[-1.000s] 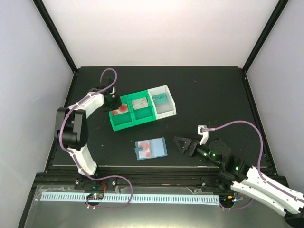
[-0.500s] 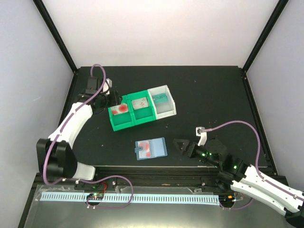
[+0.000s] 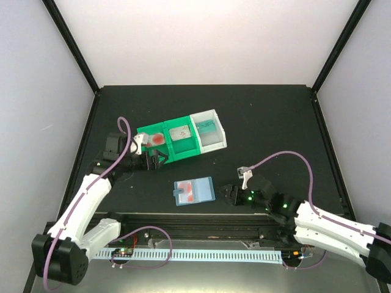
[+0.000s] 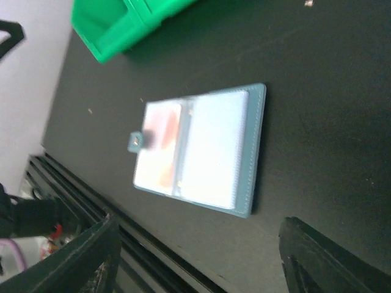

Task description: Take the credit cards out of the card holder

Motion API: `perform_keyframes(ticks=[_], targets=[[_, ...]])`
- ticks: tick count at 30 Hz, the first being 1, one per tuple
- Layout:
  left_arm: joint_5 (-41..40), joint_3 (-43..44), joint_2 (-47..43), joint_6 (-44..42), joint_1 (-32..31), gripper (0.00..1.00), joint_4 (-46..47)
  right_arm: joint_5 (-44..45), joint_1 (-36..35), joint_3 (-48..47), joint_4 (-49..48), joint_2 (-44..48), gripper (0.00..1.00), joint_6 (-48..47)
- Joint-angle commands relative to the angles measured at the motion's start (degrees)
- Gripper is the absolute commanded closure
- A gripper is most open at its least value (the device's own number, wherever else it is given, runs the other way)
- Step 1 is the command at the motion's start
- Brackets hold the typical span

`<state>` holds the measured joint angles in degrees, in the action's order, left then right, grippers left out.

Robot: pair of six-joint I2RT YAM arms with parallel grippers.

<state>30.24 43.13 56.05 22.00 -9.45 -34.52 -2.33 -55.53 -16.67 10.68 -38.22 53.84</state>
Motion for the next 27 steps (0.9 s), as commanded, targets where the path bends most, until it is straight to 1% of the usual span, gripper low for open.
perform_keyframes(ticks=[1, 4, 6, 7, 12, 15, 19, 27], targets=[[5.4, -4.5, -6.9, 3.3, -2.2, 0.07, 1.2, -3.7, -0.2, -2.9, -6.1, -8.3, 0.34, -1.5], [6.3, -8.2, -11.7, 5.2, -3.0, 0.04, 2.3, -5.8, -0.3, -4.2, -10.2, -14.2, 0.48, -1.3], [6.6, -10.2, -14.4, 6.9, -3.5, 0.03, 3.0, -6.6, -0.7, -5.6, -12.3, -18.4, 0.54, -1.2], [7.0, -11.4, -15.6, 7.9, -3.6, 0.01, 3.3, -6.7, -1.0, -6.7, -12.9, -20.5, 0.55, -1.3], [8.1, -14.8, -21.7, 12.5, -4.2, 0.01, 4.2, -6.3, -2.7, -12.7, -13.8, -30.1, 0.57, -2.2], [8.4, -16.1, -24.1, 13.7, -4.4, 0.01, 4.7, -5.6, -3.1, -15.0, -15.0, -34.3, 0.60, -2.2], [9.2, -16.8, -24.6, 14.9, -5.1, 0.04, 5.5, -6.6, -3.8, -17.2, -17.6, -39.2, 0.63, -1.8], [8.0, -20.8, -24.9, 19.2, -8.6, 0.12, 11.0, -7.0, -4.7, -20.6, -18.7, -48.4, 0.65, -2.2]])
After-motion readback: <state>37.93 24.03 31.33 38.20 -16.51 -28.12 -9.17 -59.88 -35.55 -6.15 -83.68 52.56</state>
